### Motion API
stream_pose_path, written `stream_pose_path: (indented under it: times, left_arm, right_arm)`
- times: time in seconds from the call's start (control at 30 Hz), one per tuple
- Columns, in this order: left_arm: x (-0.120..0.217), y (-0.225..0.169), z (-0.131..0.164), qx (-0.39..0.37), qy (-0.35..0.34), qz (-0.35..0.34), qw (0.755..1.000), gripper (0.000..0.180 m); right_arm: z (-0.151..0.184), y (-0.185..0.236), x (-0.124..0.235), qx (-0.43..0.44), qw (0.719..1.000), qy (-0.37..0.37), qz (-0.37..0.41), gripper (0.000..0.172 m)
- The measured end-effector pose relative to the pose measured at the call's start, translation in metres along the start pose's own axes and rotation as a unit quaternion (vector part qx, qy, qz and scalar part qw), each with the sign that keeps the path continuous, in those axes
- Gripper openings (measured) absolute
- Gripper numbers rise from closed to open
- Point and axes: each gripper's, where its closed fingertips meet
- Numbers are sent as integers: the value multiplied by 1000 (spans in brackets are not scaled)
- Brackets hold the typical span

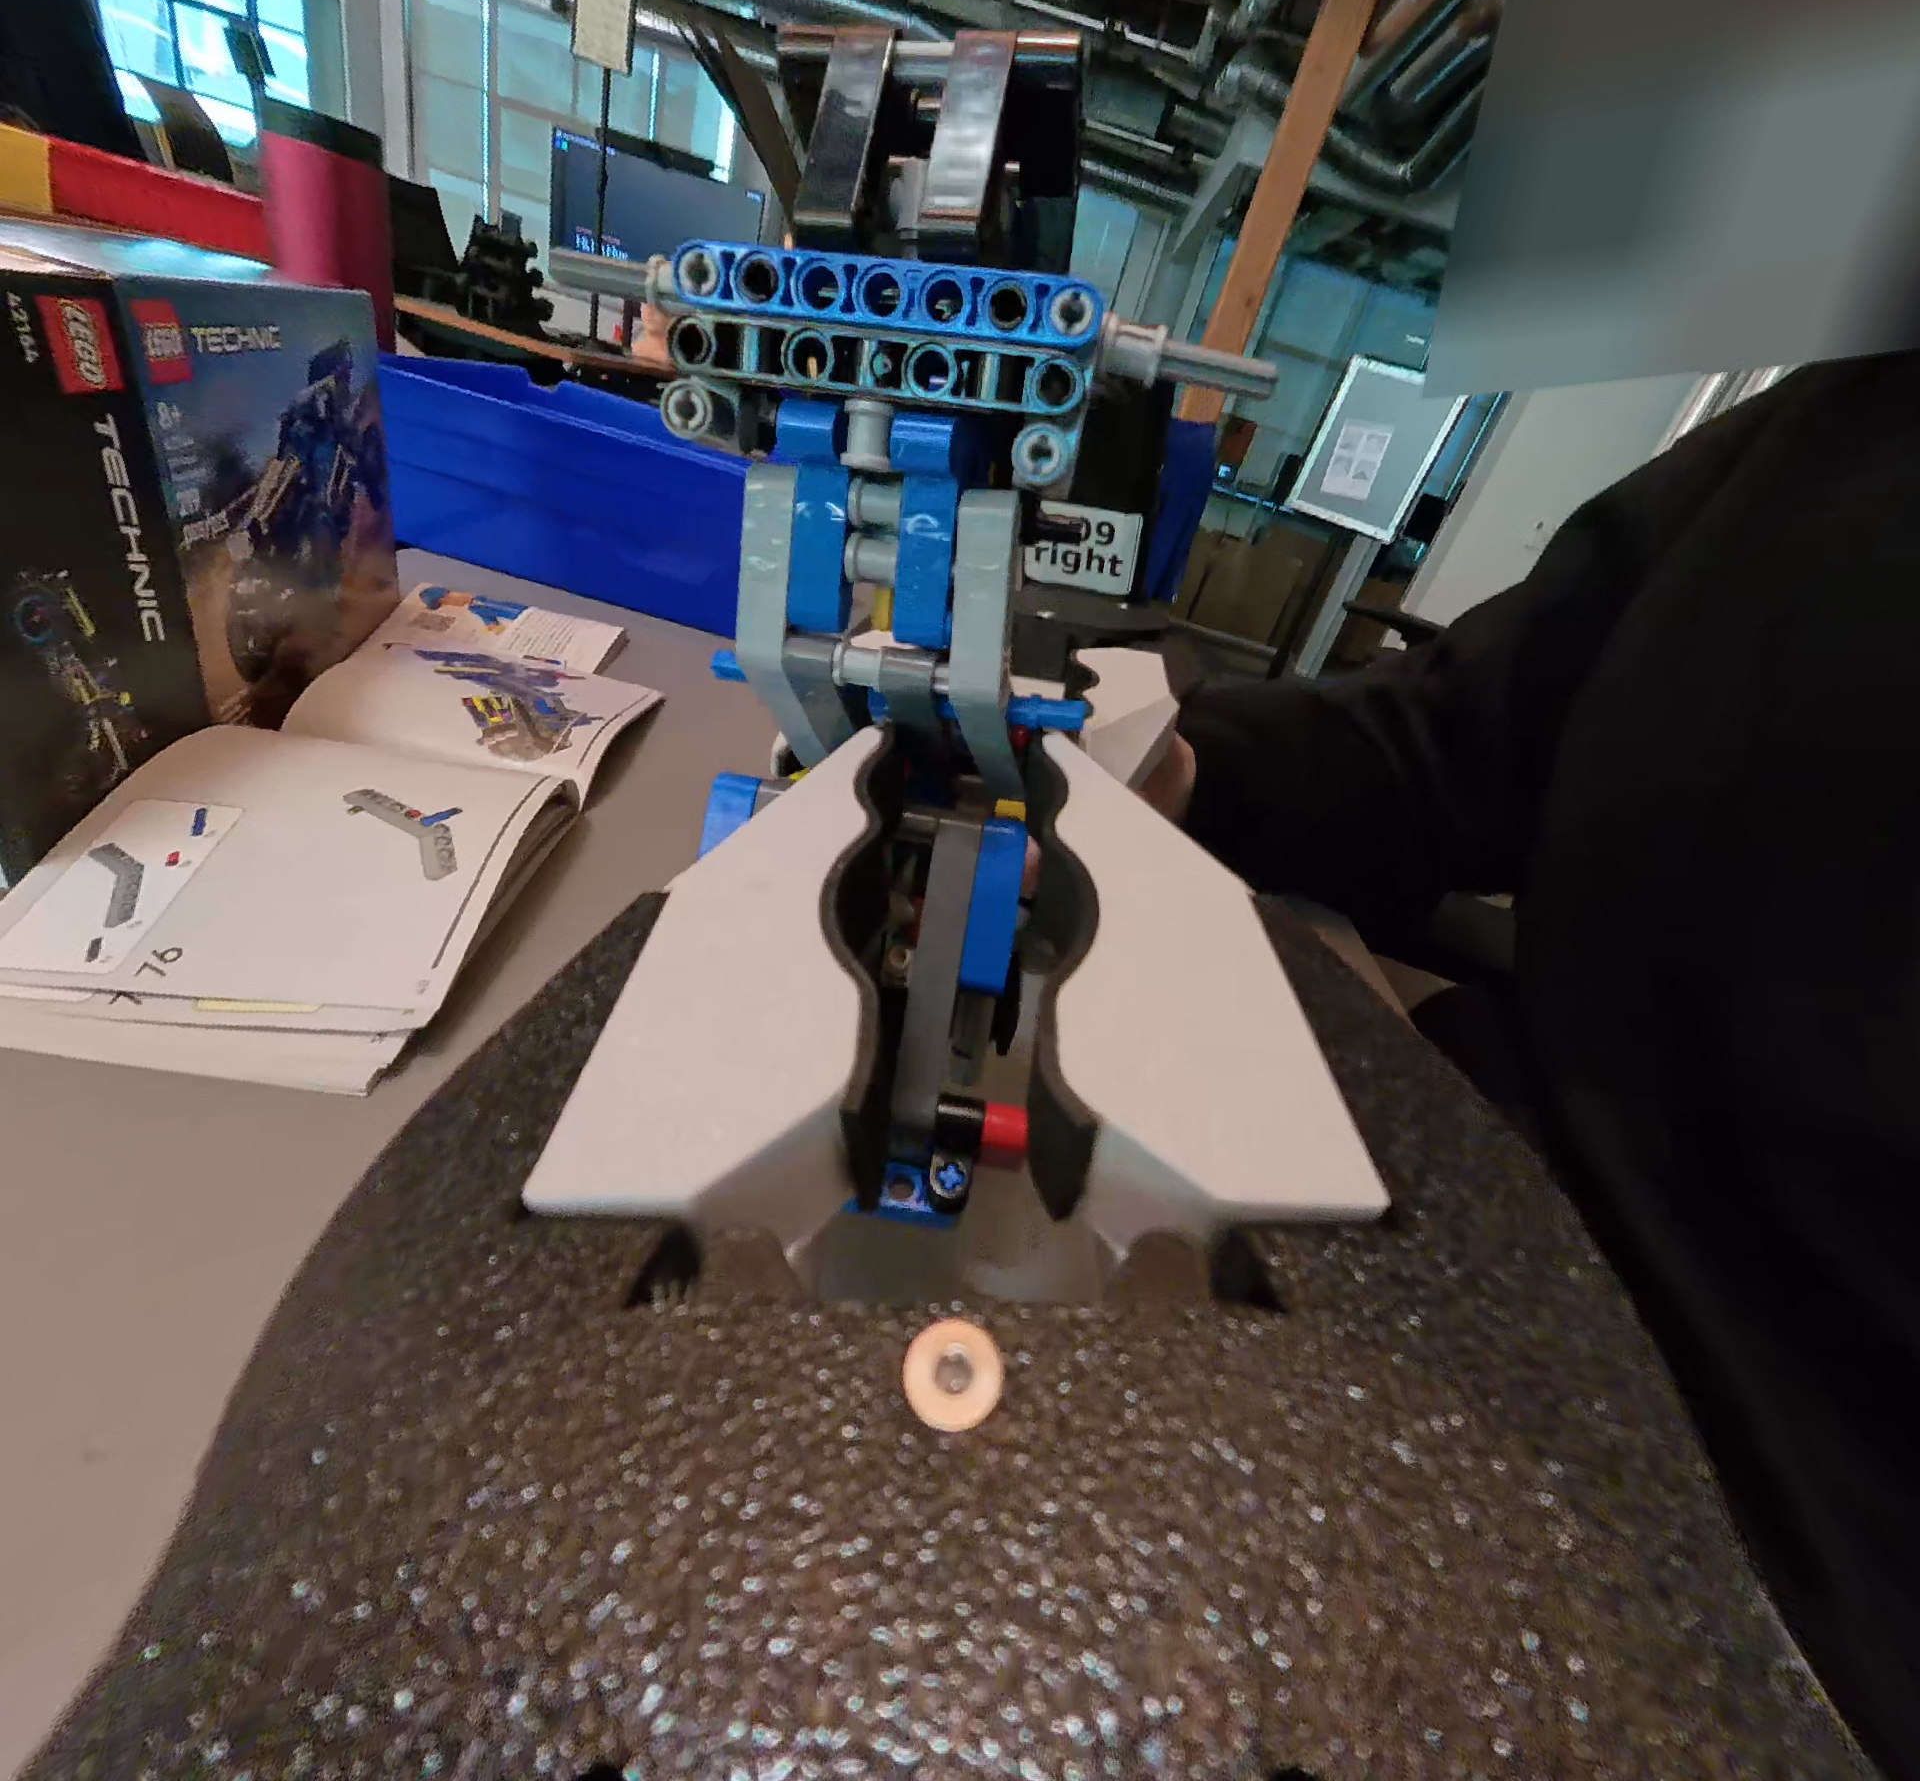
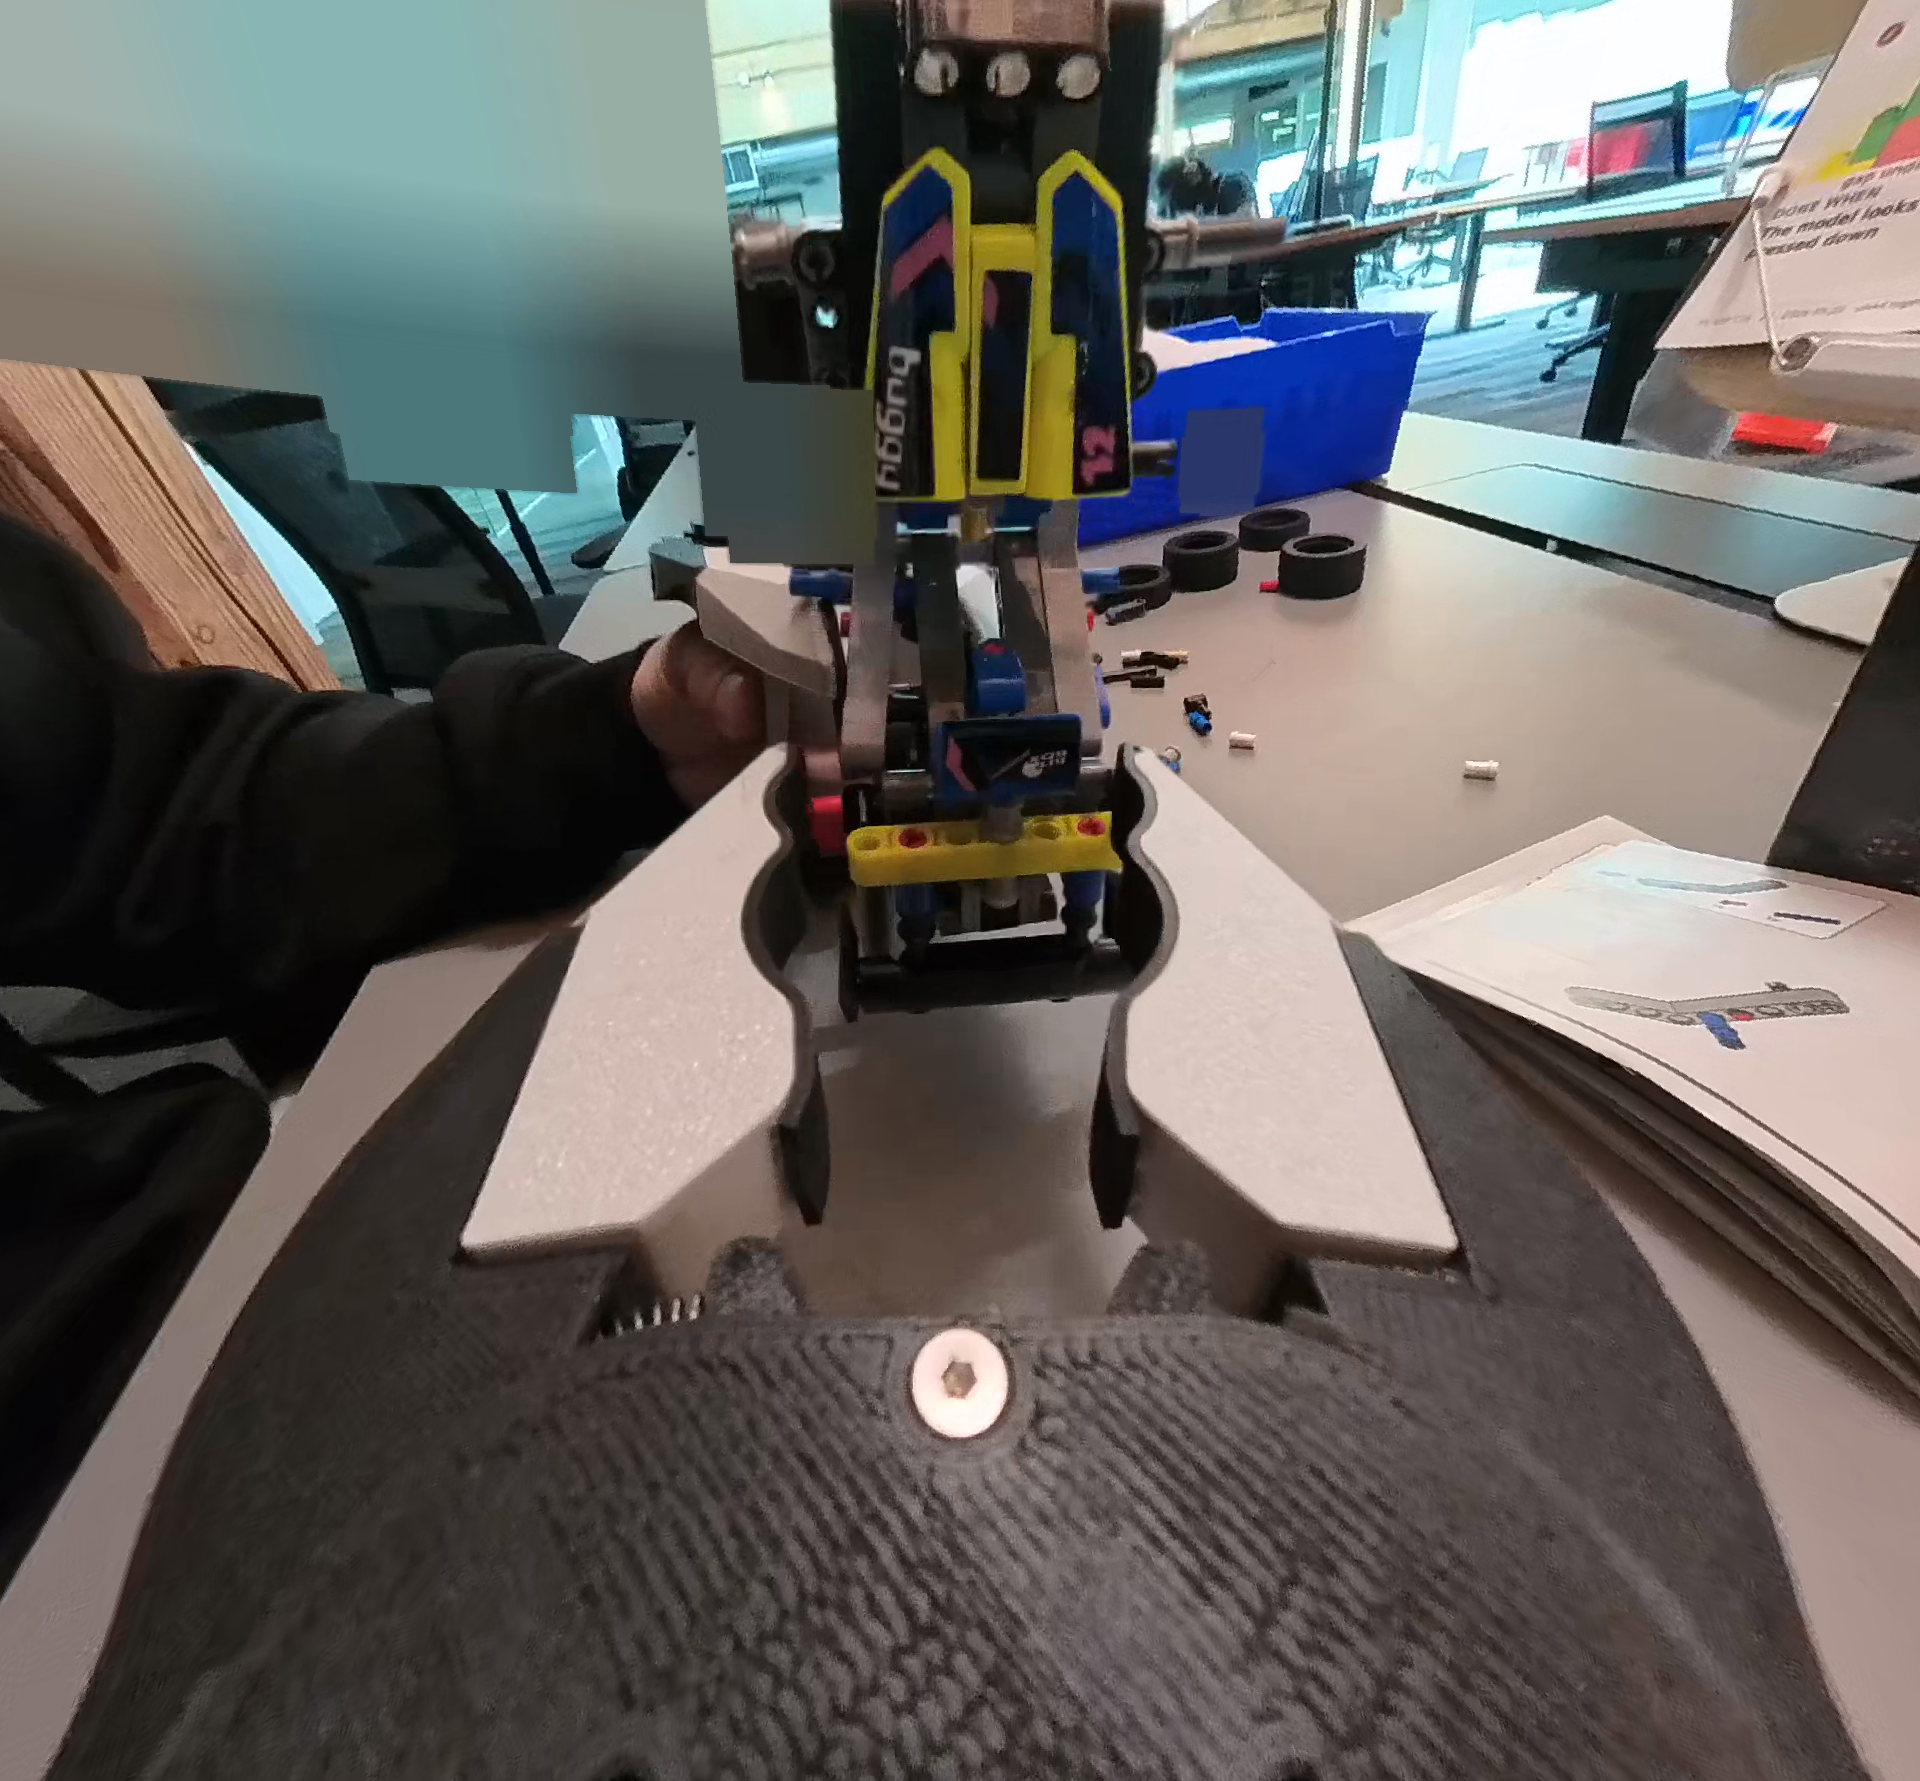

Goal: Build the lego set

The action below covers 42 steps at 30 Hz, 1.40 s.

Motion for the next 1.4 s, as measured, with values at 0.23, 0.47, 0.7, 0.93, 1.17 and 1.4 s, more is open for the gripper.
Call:
stream_pose_path:
  times: [0.23, 0.47, 0.7, 0.93, 1.17, 1.4]
  left_arm:
    - [-2, -10, -6, -10, -25, 24, 999, 20]
    - [-2, -15, -10, -16, -41, 37, 998, 20]
    - [-3, -12, -7, -22, -25, 16, 999, 21]
    - [-2, -10, -11, 7, -44, 13, 999, 21]
    - [-1, -6, -11, 41, -60, 17, 997, 20]
    - [-3, -9, -10, -4, -37, -7, 999, 20]
  right_arm:
    - [-9, 5, 2, 13, 1000, -25, -2, 48]
    - [-14, 8, 3, 44, 999, -18, 17, 48]
    - [-10, 8, 2, 13, 1000, -10, 3, 49]
    - [-12, 7, 1, 6, 1000, -10, 7, 48]
    - [-14, 3, -2, -3, 999, -28, 22, 49]
    - [-14, 4, -2, 24, 999, -13, 35, 49]
Point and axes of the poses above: each gripper's, where its closed fingertips meet, x back along the fingers, z out of its underside, y = z × x across the jaws
